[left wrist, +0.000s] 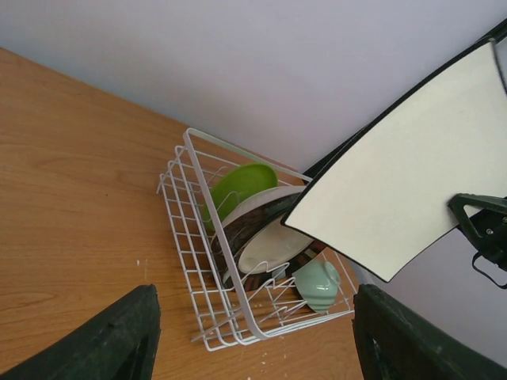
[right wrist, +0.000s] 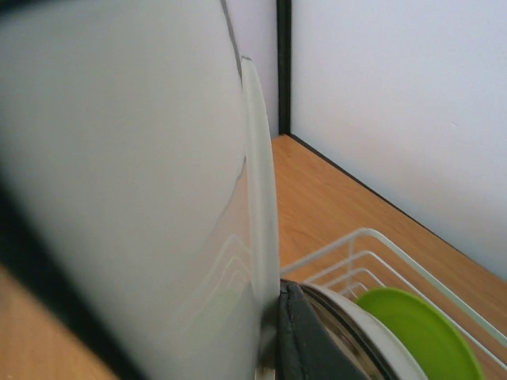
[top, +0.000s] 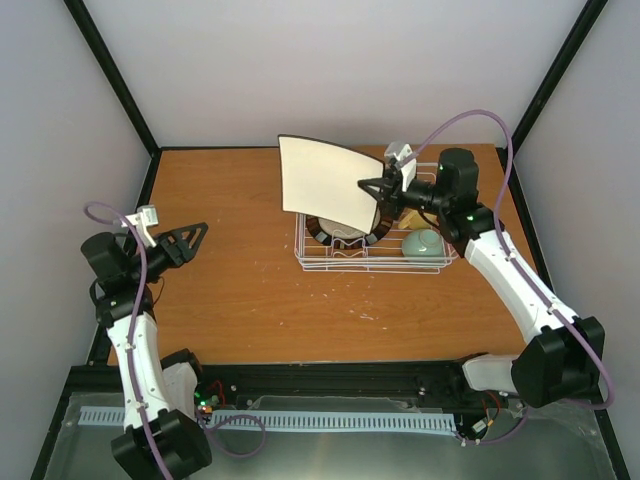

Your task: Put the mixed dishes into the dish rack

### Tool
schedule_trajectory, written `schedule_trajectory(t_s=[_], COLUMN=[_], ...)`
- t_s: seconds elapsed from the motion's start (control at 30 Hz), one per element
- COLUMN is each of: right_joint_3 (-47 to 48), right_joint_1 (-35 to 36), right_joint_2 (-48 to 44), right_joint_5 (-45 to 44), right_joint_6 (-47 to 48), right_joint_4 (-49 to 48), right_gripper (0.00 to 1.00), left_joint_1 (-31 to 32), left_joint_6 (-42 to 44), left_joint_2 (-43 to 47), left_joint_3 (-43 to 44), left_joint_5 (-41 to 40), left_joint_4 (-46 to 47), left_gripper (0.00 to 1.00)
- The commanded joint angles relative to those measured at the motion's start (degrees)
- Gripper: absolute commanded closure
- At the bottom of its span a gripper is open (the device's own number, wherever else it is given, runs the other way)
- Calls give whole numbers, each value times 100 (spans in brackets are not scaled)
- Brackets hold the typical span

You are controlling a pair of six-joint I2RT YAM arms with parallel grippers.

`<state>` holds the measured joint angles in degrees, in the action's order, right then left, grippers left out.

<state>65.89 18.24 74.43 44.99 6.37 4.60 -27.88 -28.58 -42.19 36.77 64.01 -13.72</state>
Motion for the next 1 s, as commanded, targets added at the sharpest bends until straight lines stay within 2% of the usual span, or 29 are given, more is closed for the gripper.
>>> schedule_trajectory(t_s=[0.0, 0.13, 0.5, 0.97], right_joint_3=[23, -259, -966, -1184], right_joint_1=[-154, -259, -417, -838], right_joint_2=[-296, -487, -787, -92], right_joint_5=[-228, -479, -443, 499], right_joint_6=[855, 1020, 1006, 1112], right_joint_4=[-208, -177, -633, -1117], right_gripper=[97, 97, 97, 97], left_joint_1=[9, 11, 11, 10], left_joint_6=[383, 522, 604, 754], left_joint_2=[-72, -146, -207, -275], left_joint_3=[-83, -205, -251, -181], left_joint_5=[-70, -97, -90, -236], left_joint_4=[-90, -181, -226, -442], left_gripper=[33, 34, 36, 38])
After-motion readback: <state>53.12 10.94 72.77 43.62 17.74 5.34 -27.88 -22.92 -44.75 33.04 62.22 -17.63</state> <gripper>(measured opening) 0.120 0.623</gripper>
